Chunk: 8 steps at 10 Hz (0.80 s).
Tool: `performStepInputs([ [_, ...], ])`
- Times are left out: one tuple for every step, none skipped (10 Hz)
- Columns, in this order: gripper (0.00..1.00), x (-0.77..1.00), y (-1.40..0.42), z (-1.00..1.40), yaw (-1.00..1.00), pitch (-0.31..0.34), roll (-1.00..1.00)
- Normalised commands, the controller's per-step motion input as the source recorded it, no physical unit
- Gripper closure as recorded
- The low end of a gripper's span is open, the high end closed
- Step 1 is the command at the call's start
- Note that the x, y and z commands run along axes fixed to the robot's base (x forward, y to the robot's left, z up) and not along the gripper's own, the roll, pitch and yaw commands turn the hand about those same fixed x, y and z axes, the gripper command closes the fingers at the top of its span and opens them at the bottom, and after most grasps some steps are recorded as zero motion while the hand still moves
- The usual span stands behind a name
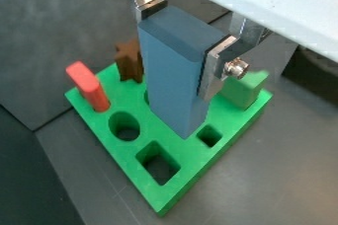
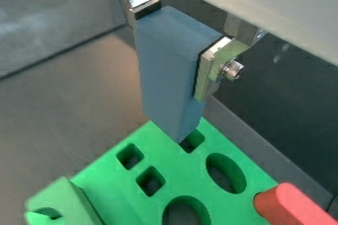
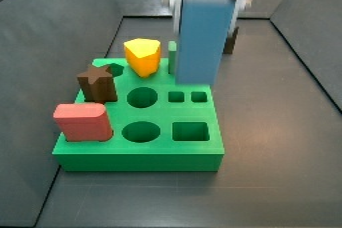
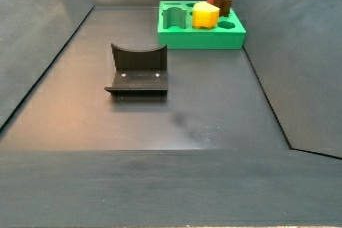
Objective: Pick up the rectangle object. Move up. Place the rectangle object on the fixture. Regrasp the rectangle object. Move to above the board. Insert the rectangle object.
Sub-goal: Insert the rectangle object.
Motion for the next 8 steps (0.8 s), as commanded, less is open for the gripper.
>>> performStepInputs([
  [1.0, 0.09, -0.15, -0.25, 0.07, -0.03, 0.0],
  [1.0, 0.05, -0.24, -0.26, 0.07, -0.04, 0.0],
  [1.0, -0.08, -0.41, -0.52, -0.03, -0.099, 0.02],
  [1.0, 0.03, -0.29, -0.45, -0.06, -0.031, 0.02],
  [1.0, -0.02, -0.23, -0.4, -0.11, -0.044, 0.02],
  [1.0, 0.03, -0.2, -0.31, 0.0, 0.0, 0.06],
  [1.0, -0.12, -0.13, -0.33, -0.09, -0.033, 0.03],
  [1.0, -0.02, -0.01, -0.17, -0.15, 0.0, 0.0],
])
